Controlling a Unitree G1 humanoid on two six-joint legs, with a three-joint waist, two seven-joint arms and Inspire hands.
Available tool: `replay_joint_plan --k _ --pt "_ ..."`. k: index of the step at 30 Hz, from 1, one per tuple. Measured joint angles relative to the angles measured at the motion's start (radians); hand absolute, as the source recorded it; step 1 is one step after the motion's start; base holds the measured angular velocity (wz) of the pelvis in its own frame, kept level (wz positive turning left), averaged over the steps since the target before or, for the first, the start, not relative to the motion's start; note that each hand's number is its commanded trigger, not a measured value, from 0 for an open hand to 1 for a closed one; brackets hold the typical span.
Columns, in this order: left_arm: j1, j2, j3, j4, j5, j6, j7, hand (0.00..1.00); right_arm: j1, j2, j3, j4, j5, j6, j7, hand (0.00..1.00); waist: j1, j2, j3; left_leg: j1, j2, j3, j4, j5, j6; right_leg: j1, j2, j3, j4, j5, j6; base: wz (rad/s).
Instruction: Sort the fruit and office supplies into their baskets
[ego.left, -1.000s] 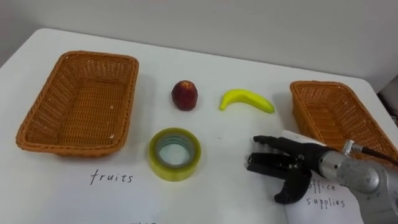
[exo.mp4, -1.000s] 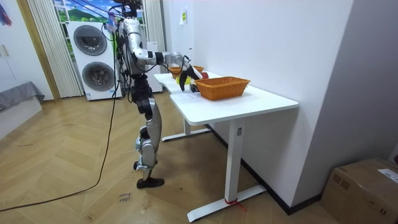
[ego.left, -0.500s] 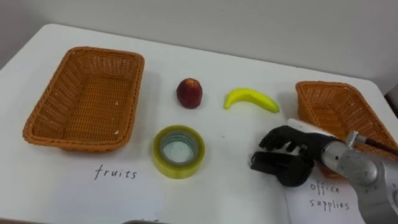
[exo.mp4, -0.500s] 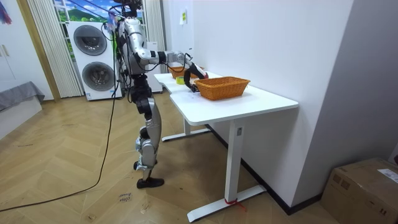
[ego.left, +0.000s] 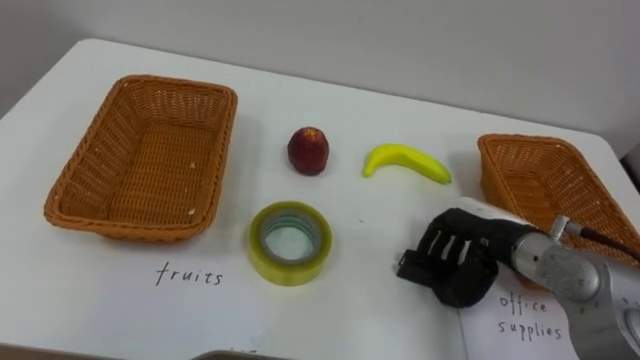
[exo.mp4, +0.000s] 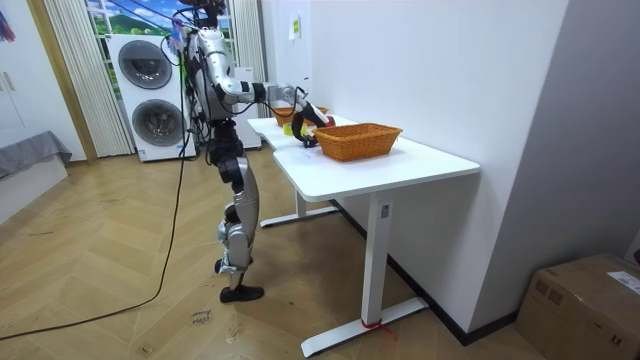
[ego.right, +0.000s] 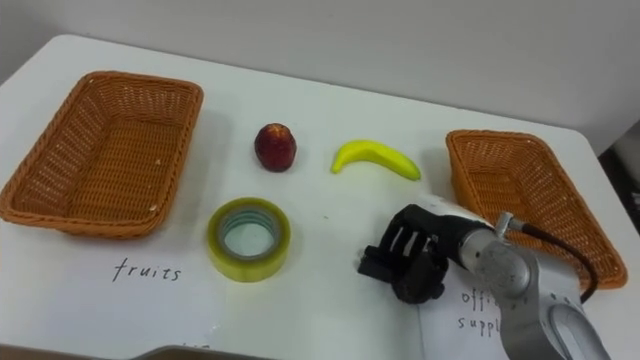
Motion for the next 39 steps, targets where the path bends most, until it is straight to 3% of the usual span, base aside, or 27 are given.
replay_joint_plan --k 14,19,26,33,39 --pt "0.0 0.001 0.0 0.001 -0.002 0.003 0.0 0.0 0.003 0.01 -0.004 -0.015 0.015 -0.003 0.028 1.0 -0.019 -0.003 -0.0021 0.002 0.0 0.001 0.002 0.0 0.0 -0.001 -0.001 0.0 0.004 0.001 -0.001 0.0" --pt "-0.01 0.001 0.002 0.018 -0.003 -0.026 0.006 0.0 0.01 0.009 -0.004 -0.049 0.012 -0.023 0.029 1.0 -0.024 -0.002 -0.0016 0.005 -0.001 0.002 0.002 0.0 0.0 -0.002 0.0 0.001 0.002 0.001 -0.001 0.0" --pt "-0.008 0.0 0.01 0.055 -0.002 -0.029 0.029 0.0 0.044 0.009 -0.005 -0.126 0.014 -0.043 0.028 1.0 -0.022 0.003 0.0021 0.017 -0.001 0.008 -0.002 0.001 0.0 0.001 0.0 0.008 0.001 0.0 -0.001 -0.03" --pt "-0.006 -0.025 0.018 0.111 -0.011 -0.037 0.073 0.0 0.043 0.022 -0.06 -0.221 0.049 -0.079 0.006 1.0 -0.033 0.026 0.0121 0.015 -0.001 0.008 -0.003 0.0 0.0 0.007 0.0 0.007 -0.002 0.0 -0.001 0.0" --pt "0.011 -0.041 0.019 0.111 -0.009 -0.038 0.064 0.0 0.043 0.049 -0.114 -0.267 0.101 -0.101 -0.058 1.0 -0.043 0.049 0.0033 0.018 -0.001 0.01 -0.004 0.0 0.0 0.003 0.001 0.006 -0.014 0.001 0.0 0.0"
